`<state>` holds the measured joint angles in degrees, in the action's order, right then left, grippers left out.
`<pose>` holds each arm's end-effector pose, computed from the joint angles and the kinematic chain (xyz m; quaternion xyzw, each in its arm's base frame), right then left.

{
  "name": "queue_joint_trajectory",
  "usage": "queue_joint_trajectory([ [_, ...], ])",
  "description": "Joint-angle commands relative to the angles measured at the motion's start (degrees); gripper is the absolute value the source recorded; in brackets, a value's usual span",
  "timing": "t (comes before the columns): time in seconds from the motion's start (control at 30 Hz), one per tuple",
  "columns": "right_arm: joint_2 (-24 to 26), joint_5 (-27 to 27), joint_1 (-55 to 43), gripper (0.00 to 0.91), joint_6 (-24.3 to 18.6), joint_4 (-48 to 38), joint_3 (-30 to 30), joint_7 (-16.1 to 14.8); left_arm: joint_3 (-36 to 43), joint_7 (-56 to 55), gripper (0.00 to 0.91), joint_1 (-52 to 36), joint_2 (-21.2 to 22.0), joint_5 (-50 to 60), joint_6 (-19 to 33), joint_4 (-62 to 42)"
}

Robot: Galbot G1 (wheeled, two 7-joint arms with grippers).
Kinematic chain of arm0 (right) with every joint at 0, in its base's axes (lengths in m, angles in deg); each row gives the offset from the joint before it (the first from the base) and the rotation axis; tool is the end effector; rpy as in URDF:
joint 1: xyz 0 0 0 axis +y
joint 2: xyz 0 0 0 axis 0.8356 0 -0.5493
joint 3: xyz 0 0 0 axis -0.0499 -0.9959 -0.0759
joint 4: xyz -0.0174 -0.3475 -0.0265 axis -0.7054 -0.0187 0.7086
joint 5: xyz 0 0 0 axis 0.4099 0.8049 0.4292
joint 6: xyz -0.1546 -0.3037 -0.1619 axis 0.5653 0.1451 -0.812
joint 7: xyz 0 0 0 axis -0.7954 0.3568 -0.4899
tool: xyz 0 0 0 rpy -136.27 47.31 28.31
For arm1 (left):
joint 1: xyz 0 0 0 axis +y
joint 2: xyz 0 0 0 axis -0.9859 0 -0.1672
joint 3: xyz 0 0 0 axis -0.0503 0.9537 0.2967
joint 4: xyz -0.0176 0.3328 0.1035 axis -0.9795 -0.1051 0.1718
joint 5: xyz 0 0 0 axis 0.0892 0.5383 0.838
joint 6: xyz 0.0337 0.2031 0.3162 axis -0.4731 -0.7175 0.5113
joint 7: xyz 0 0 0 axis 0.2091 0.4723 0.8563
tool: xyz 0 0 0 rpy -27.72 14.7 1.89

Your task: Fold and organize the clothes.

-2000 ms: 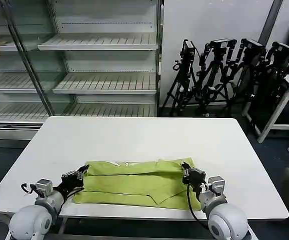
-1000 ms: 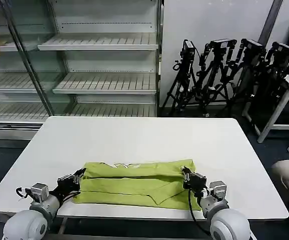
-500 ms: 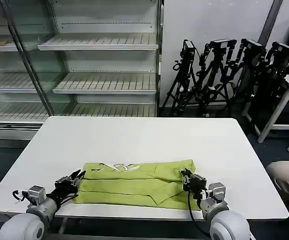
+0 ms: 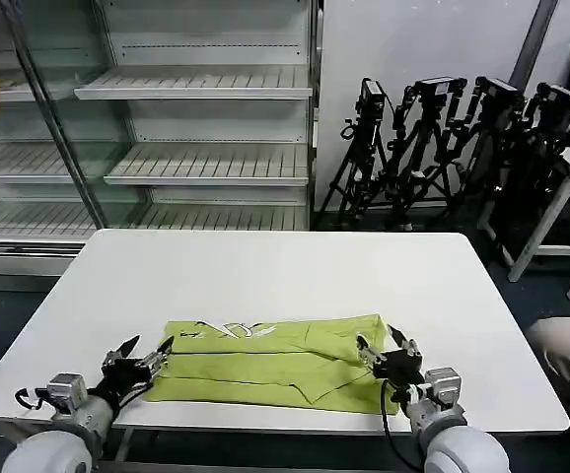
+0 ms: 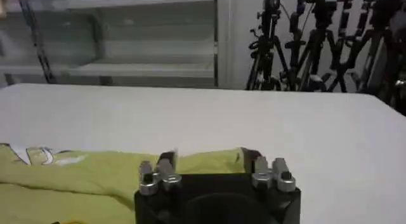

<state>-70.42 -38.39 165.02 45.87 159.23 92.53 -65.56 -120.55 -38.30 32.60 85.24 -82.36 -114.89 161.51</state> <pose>0.2389 -0.0053 -0.2123 0.0987 -0.9819 0.0059 0.1614 0.2460 0.1117 -0.2378 -0.0411 -0.9764 0.0460 0.2069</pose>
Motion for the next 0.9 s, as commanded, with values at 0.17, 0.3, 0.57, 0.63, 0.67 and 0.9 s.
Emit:
queue_joint_trajectory([
  [0.17, -0.03, 1.86, 1.94, 0.907, -0.29, 2.56, 0.63, -0.10, 6.35, -12.68, 0.907, 0.41, 4.12, -1.31, -0.19, -0.52],
  [0.3, 0.66, 3.38, 1.44, 0.907, -0.78, 2.21, 0.26, -0.25, 6.39, -12.99, 0.907, -0.09, 4.63, -1.07, -0.18, -1.57],
  [0.57, 0.76, 4.00, 1.00, 0.907, -0.90, 1.88, 0.16, -0.32, 8.49, -14.53, 0.887, -1.90, 5.23, -1.17, -0.23, -2.04],
  [0.63, 0.63, 4.42, 0.90, 0.907, -0.98, 1.59, 0.08, -0.36, 8.66, -15.14, 0.373, -2.18, 5.45, -1.19, -0.23, -2.32],
  [0.67, 0.61, 4.45, 0.88, 0.907, -0.98, 1.51, 0.07, -0.36, 8.66, -15.43, 0.071, -2.31, 5.52, -1.20, -0.22, -2.55],
  [0.9, 0.48, 5.14, 1.23, 0.907, -1.06, 1.20, -0.07, -0.53, 8.94, -15.82, 0.020, -1.50, 6.25, -1.42, -0.21, -2.60],
])
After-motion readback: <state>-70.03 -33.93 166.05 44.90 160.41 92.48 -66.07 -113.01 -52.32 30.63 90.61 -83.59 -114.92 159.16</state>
